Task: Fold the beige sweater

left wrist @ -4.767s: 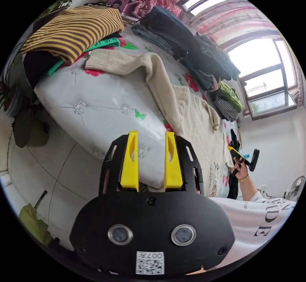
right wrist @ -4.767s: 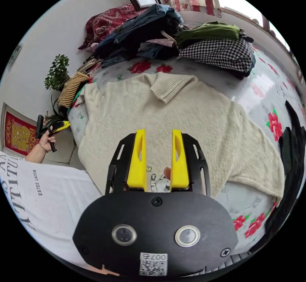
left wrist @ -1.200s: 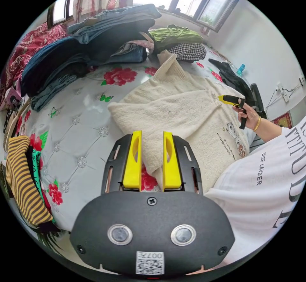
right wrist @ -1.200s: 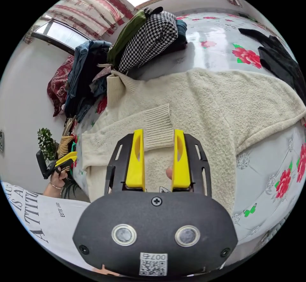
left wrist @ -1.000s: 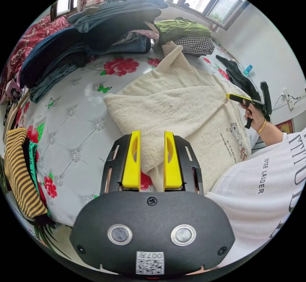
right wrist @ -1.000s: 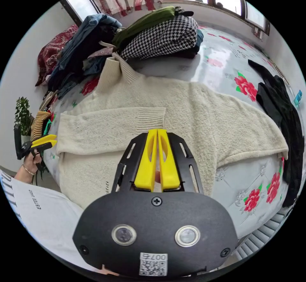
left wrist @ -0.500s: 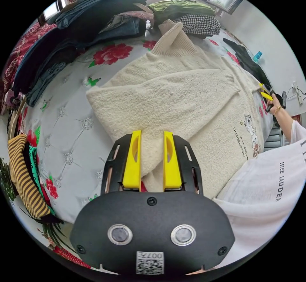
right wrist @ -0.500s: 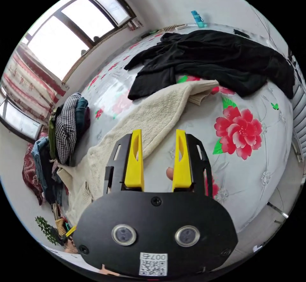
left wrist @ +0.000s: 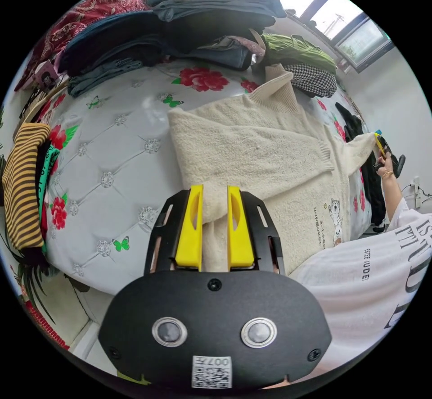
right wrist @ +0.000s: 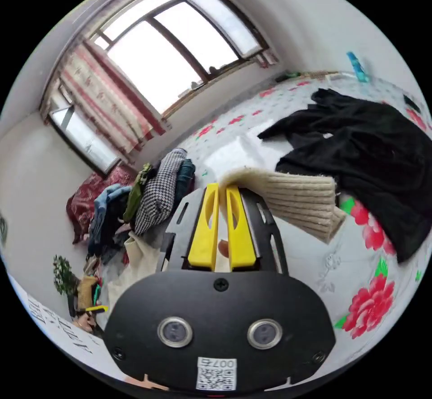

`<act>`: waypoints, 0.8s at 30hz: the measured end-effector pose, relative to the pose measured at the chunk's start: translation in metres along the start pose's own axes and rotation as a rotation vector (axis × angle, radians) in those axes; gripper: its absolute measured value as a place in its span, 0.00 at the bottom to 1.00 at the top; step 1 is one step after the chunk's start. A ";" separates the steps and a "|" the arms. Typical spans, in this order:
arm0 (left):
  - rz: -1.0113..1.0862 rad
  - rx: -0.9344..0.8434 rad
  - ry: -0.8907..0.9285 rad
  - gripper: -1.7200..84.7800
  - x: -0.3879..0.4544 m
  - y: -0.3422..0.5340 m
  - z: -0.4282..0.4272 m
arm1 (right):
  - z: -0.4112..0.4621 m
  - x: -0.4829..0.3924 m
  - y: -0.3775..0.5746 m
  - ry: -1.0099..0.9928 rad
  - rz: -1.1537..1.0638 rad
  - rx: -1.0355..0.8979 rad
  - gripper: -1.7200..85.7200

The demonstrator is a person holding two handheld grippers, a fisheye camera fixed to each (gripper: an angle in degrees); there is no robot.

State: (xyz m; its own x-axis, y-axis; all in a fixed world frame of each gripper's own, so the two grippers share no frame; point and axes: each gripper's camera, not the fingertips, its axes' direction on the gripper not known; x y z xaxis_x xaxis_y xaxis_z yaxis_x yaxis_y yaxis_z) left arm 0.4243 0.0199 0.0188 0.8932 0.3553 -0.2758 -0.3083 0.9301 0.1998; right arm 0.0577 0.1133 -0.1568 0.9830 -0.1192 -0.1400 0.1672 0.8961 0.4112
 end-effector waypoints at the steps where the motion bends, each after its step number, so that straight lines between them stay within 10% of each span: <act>1: -0.003 0.006 0.003 0.12 -0.004 0.000 -0.001 | 0.005 -0.057 0.000 -0.069 -0.184 -0.038 0.03; 8: -0.047 0.098 0.043 0.11 -0.055 0.001 -0.017 | 0.075 -0.281 0.134 -0.485 -0.666 -0.349 0.05; 12: -0.096 0.101 0.029 0.11 -0.102 0.017 -0.029 | 0.161 -0.323 0.259 -0.498 -0.701 -0.862 0.08; 24: 0.348 0.205 0.176 0.16 -0.087 -0.096 -0.034 | 0.183 -0.217 0.097 -0.196 -0.466 -0.531 0.10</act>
State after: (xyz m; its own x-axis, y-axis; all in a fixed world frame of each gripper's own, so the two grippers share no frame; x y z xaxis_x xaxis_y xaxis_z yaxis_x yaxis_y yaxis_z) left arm 0.3654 -0.0966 -0.0084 0.6725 0.6712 -0.3118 -0.4939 0.7207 0.4865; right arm -0.1256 0.1477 0.0781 0.8226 -0.5685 -0.0101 0.5607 0.8141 -0.1512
